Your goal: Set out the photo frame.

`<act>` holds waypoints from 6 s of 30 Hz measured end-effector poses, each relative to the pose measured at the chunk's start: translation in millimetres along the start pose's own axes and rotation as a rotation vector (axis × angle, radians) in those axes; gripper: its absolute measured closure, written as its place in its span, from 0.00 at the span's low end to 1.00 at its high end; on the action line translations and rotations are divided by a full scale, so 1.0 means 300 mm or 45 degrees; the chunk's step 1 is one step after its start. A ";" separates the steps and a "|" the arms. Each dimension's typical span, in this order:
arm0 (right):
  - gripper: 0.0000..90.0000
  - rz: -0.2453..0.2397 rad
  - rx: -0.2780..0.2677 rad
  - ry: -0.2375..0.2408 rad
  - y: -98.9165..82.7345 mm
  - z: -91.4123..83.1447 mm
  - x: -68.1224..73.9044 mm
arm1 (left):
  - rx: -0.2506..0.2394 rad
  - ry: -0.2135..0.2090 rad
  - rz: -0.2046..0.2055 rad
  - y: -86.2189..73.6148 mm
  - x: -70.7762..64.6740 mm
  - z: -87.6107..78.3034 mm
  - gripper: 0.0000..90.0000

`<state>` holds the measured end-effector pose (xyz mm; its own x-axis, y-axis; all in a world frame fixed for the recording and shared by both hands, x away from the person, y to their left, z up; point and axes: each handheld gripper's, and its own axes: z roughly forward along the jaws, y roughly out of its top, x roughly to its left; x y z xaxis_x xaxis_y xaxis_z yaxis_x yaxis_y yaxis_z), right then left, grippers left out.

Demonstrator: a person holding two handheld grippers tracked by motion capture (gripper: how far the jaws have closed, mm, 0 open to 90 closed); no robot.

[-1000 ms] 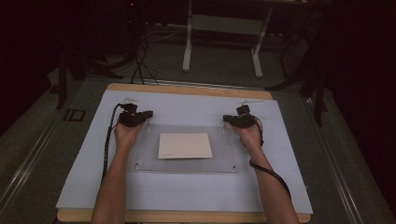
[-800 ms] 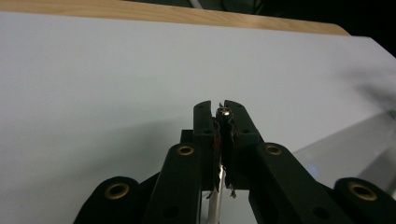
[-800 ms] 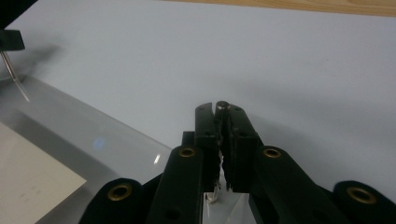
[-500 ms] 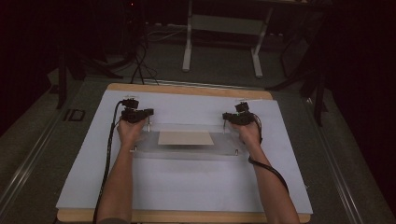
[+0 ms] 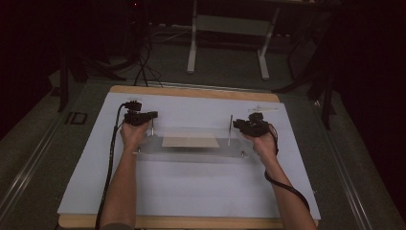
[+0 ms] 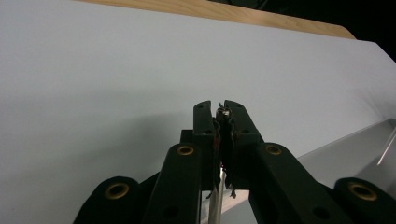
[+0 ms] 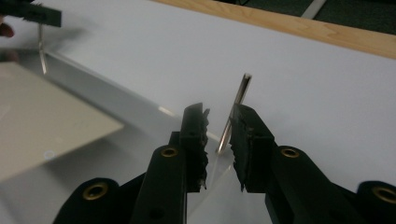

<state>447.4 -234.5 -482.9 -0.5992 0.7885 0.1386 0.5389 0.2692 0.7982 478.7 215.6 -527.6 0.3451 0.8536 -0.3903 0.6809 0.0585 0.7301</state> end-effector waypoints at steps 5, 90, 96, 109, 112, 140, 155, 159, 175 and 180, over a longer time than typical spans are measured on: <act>0.85 -0.014 -0.015 0.010 -0.031 -0.037 0.011 | 0.004 -0.002 -0.015 0.002 0.002 0.002 0.94; 1.00 -0.255 -0.162 0.186 -0.134 -0.265 0.471 | 0.049 0.007 -0.030 0.019 0.001 0.009 0.92; 1.00 -0.237 -0.165 0.198 -0.122 -0.263 0.471 | 0.067 0.008 -0.028 0.027 0.003 0.011 0.91; 1.00 -0.279 -0.175 0.221 -0.097 -0.258 0.488 | 0.063 -0.015 -0.056 0.031 0.012 0.018 0.90; 1.00 -0.306 -0.182 0.219 -0.091 -0.260 0.498 | 0.071 -0.030 -0.046 0.031 0.012 0.020 0.87; 1.00 -0.251 -0.241 0.191 0.001 -0.235 0.469 | -0.034 -0.080 0.199 0.024 -0.044 -0.168 0.65; 1.00 -0.230 -0.234 0.178 0.034 -0.212 0.443 | -0.193 -0.093 0.250 -0.049 -0.043 -0.308 0.64; 1.00 -0.225 -0.234 0.175 0.040 -0.208 0.440 | -0.241 -0.123 0.276 -0.064 -0.044 -0.345 0.63; 1.00 -0.219 -0.245 0.154 0.088 -0.195 0.425 | -0.311 -0.137 0.411 -0.113 -0.067 -0.437 0.61; 1.00 -0.211 -0.244 0.137 0.104 -0.187 0.415 | -0.328 -0.160 0.446 -0.122 -0.074 -0.449 0.59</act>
<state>356.4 -159.0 -407.9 -0.7347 0.6766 0.0503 0.3129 0.2721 0.9100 359.1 264.0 -470.1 0.6124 0.7765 -0.1484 0.3318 -0.0820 0.9398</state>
